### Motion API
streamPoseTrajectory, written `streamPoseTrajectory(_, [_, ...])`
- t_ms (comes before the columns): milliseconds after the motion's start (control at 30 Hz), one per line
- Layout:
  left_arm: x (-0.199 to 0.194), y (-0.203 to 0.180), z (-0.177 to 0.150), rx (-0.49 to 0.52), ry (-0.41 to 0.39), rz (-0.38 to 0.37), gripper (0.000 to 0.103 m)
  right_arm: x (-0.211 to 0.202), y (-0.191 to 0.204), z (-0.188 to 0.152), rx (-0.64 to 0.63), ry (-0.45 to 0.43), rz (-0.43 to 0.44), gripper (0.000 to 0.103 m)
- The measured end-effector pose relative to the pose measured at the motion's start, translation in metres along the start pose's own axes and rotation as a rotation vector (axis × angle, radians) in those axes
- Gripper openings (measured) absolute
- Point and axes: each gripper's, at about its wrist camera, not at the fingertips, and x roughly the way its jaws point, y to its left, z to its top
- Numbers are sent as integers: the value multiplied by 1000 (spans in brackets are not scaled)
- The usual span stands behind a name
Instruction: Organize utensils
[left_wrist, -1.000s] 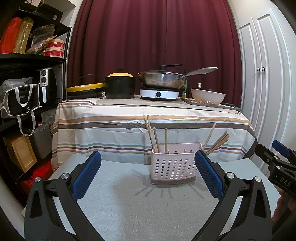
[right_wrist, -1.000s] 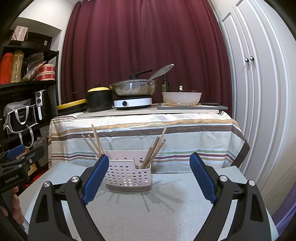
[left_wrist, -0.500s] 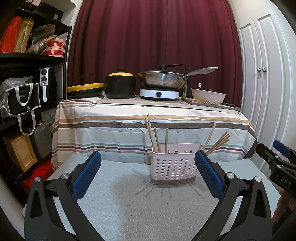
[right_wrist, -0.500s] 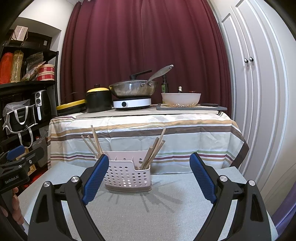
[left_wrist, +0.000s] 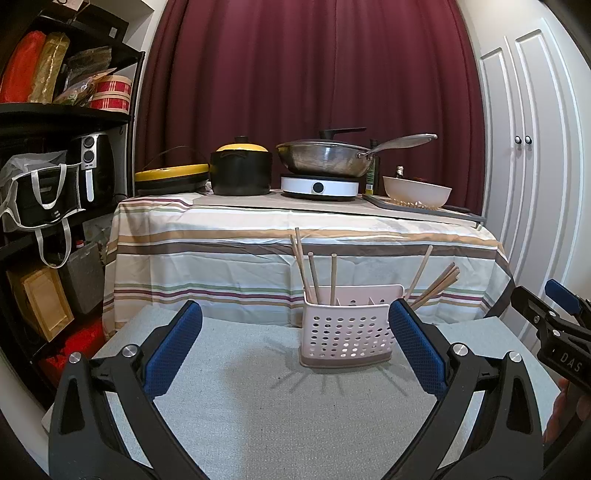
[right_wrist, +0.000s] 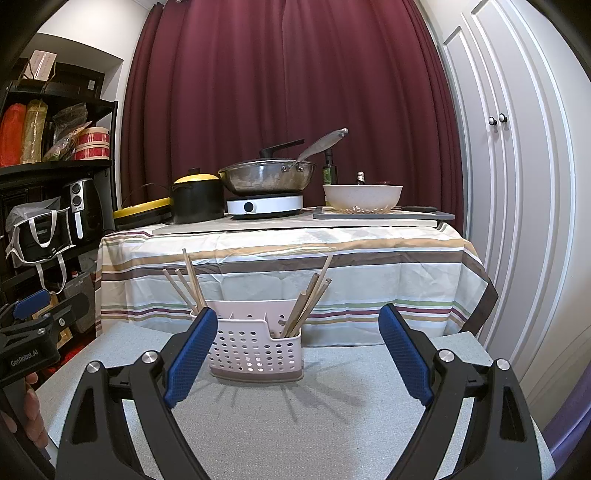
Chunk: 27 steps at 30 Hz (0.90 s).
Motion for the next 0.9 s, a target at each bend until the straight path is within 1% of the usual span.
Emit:
streamPoseTrajectory(300, [0,1,-1,-4,1,-4,99,0,0,0,0,0,1,86])
streamPoseTrajectory(700, [0,-1,0,-2,-12,10,99,0,2,-1,-3,2,0,86])
streamPoseTrajectory(900, [1,-3,-1,-1,-12,-15,99,1,4,-2,-4,5,1,86])
